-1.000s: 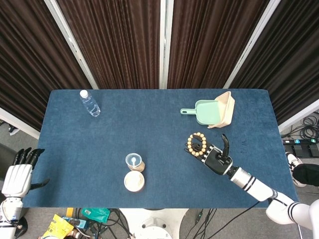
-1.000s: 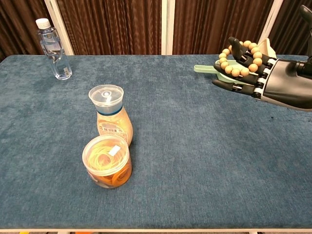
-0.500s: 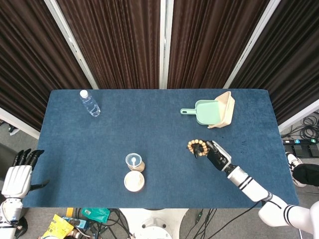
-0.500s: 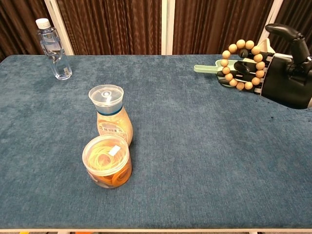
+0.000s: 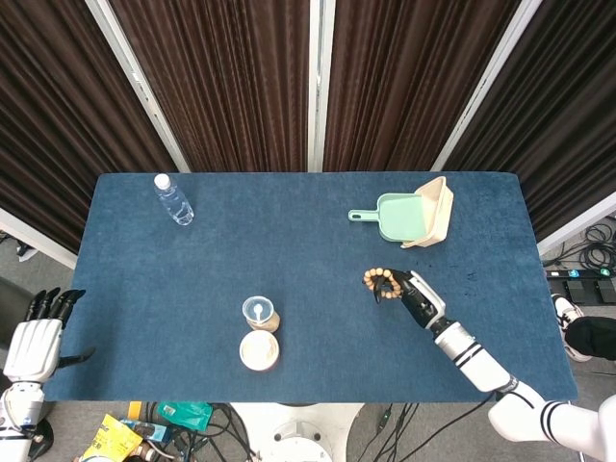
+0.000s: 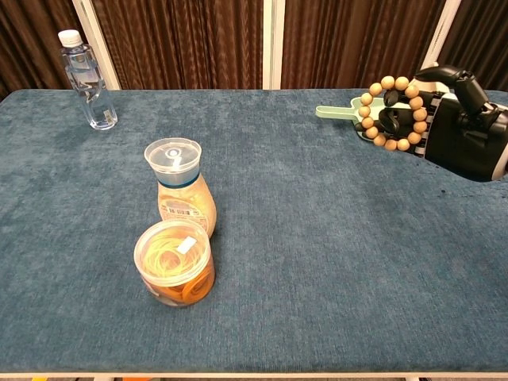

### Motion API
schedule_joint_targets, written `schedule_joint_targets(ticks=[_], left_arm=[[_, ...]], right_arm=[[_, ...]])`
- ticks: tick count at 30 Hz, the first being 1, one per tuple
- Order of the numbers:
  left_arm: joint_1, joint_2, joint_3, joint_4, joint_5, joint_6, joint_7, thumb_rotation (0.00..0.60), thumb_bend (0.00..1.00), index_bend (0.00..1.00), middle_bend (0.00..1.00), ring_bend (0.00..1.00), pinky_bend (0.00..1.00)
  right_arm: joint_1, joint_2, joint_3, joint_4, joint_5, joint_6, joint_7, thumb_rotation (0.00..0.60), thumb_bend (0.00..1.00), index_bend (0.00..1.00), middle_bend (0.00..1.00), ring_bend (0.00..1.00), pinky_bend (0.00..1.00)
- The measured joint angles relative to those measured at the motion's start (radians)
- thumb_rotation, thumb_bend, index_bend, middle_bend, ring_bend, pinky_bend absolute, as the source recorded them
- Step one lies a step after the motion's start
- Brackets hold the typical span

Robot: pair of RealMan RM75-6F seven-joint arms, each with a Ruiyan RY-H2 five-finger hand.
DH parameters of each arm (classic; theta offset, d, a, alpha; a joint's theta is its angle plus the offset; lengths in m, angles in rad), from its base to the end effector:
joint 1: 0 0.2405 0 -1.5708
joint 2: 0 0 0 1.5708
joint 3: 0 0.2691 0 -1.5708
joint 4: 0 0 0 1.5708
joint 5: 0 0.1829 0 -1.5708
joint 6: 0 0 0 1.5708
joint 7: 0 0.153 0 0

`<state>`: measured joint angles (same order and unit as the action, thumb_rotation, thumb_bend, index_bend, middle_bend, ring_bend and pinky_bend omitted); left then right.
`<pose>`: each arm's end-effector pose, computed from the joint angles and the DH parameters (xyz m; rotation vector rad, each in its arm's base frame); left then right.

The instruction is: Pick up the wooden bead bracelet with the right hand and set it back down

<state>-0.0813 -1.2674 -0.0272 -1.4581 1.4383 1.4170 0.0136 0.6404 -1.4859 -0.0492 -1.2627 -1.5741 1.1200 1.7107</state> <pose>-0.3434 0.1838 0.1442 -1.3788 -0.9856 -0.8017 -0.2165 -0.3183 0.0261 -0.9594 2.4246 -1.6070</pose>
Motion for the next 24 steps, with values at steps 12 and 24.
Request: schedule_joint_targets(ticks=[12, 24], left_arm=[[0.003, -0.003, -0.001, 0.004, 0.001, 0.007, -0.006, 0.600, 0.02, 0.14, 0.13, 0.05, 0.00], [0.008, -0.001, 0.001, -0.003, 0.003, 0.016, -0.004, 0.600, 0.02, 0.14, 0.13, 0.05, 0.00]], right_arm=[[-0.021, -0.002, 0.004, -0.001, -0.020, 0.018, -0.039, 0.182, 0.63, 0.55, 0.63, 0.28, 0.00], [-0.048, -0.010, 0.003, 0.007, -0.056, 0.077, -0.121, 0.200, 0.78, 0.56, 0.63, 0.28, 0.00]])
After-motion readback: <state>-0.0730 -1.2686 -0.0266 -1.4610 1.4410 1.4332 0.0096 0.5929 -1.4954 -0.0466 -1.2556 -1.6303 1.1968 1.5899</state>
